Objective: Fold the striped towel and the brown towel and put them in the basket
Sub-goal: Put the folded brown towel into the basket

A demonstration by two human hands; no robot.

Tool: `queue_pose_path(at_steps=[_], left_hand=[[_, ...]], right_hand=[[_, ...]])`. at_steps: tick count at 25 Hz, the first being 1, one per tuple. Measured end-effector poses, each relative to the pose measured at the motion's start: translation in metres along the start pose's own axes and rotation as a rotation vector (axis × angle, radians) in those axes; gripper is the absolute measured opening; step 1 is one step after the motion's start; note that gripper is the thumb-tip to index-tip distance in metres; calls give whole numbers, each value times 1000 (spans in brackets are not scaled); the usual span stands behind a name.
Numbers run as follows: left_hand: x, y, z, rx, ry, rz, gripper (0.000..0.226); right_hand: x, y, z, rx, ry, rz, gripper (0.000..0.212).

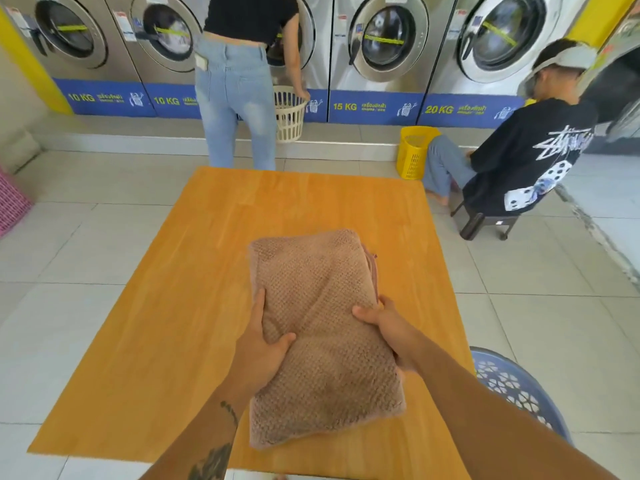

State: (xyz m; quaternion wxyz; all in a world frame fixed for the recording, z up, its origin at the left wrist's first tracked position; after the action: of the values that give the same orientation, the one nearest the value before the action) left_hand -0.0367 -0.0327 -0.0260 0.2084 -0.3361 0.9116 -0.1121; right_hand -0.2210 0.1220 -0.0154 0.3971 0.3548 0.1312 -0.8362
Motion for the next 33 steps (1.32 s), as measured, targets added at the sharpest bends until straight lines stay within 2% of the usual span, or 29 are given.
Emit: queue_pose_path(at_steps=[3, 6, 10, 13, 19, 24, 28, 30, 33], left_hand=[[1, -9, 8, -136, 17, 86, 85], [5, -11, 12, -196, 5, 175, 72], [-3, 1, 2, -117, 99, 128, 60], [-11, 20, -10, -63, 156, 92, 57], [-26, 98, -54, -10, 182, 169, 55], [-53, 219, -100, -3, 213, 201, 54], [-75, 320, -137, -30, 163, 215, 51], [-83, 359, -145, -73, 115, 274, 58], [-80, 409, -146, -82, -23, 430, 86]], right_hand=[[-3, 9, -4, -6, -136, 4, 102], [-16, 23, -13, -134, -301, -66, 95], [-36, 19, -25, -364, -472, -194, 89], [-46, -7, -41, -399, -453, -307, 75], [-89, -94, -57, -344, -422, -407, 63], [-142, -214, -71, -318, -436, -435, 61], [-171, -318, -87, -368, -397, -477, 61], [-172, -355, -98, -410, -370, -479, 62], [-162, -399, -118, -461, -274, -488, 64]])
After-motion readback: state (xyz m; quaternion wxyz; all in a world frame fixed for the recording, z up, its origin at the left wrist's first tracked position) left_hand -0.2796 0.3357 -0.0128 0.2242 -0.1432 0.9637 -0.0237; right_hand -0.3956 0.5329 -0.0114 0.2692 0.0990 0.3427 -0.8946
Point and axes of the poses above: each hand's wrist, its own x-axis towards the middle knuckle, its own y-axis out of the palm, z = x × y, the point moved 2 cm from there along x, towards the middle knuckle, and after that the axes turned 1 degree about y, right-handed, at the moved point
